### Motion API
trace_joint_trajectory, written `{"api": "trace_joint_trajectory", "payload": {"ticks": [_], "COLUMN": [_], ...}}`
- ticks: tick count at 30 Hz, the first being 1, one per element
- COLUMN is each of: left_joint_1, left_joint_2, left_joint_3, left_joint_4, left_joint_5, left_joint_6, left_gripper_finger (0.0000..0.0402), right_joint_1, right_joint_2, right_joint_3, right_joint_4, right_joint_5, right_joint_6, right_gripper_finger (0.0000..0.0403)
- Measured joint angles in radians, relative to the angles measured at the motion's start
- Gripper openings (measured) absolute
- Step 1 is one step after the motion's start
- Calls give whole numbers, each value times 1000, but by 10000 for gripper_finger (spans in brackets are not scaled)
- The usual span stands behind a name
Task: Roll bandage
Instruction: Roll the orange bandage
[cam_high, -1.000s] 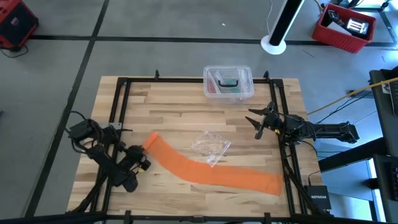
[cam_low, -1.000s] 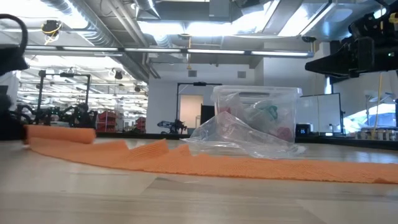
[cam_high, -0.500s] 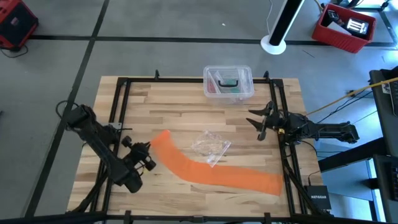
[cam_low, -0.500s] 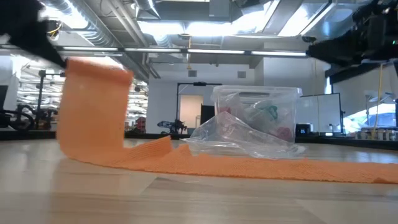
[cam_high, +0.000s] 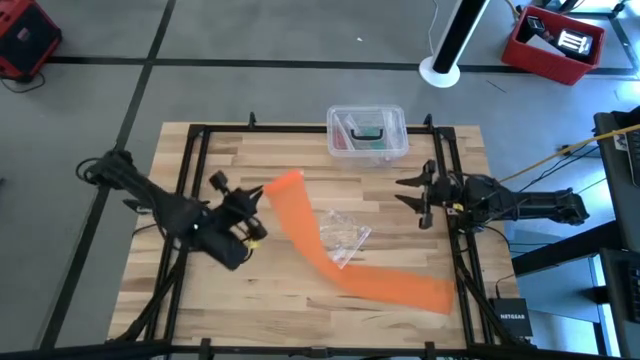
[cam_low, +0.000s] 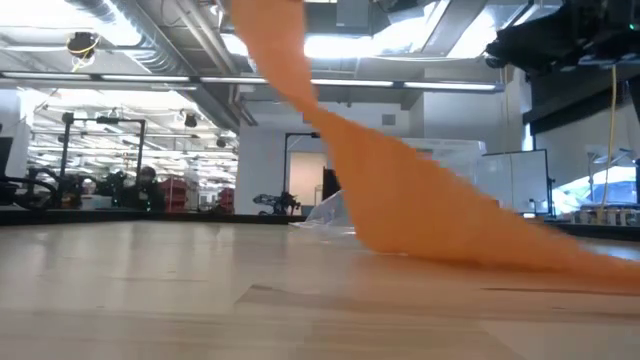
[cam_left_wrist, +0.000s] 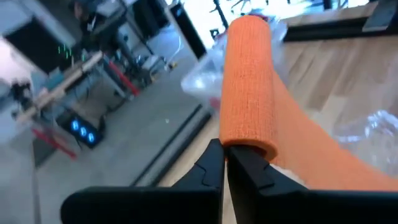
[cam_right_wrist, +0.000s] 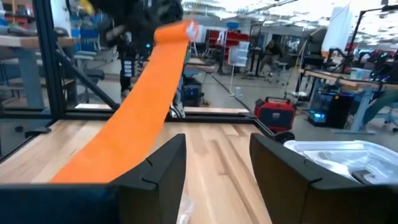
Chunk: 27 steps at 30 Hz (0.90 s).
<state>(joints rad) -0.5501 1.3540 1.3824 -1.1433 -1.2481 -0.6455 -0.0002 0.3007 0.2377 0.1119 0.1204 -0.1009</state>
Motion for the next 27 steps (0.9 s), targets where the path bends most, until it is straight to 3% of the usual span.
{"api": "trace_joint_trajectory", "payload": {"ticks": [9, 15, 21, 27], "left_joint_1": [45, 44, 64, 131], "left_joint_2": [-32, -32, -41, -87], "left_joint_3": [173, 265, 382, 411], "left_joint_4": [613, 1050, 1070, 896], "left_joint_5": [59, 283, 379, 412], "left_joint_6": [969, 1507, 1674, 1558], "left_gripper_finger": [0, 0, 0, 0], "right_joint_1": [0, 0, 0, 0], "right_joint_2": [248, 362, 488, 664], "right_joint_3": [205, 436, 753, 1068], "right_joint_4": [-10, -116, -383, -610], "right_joint_5": [19, -11, 9, 8], "right_joint_6": [-46, -62, -32, -36], "right_gripper_finger": [182, 182, 204, 243]}}
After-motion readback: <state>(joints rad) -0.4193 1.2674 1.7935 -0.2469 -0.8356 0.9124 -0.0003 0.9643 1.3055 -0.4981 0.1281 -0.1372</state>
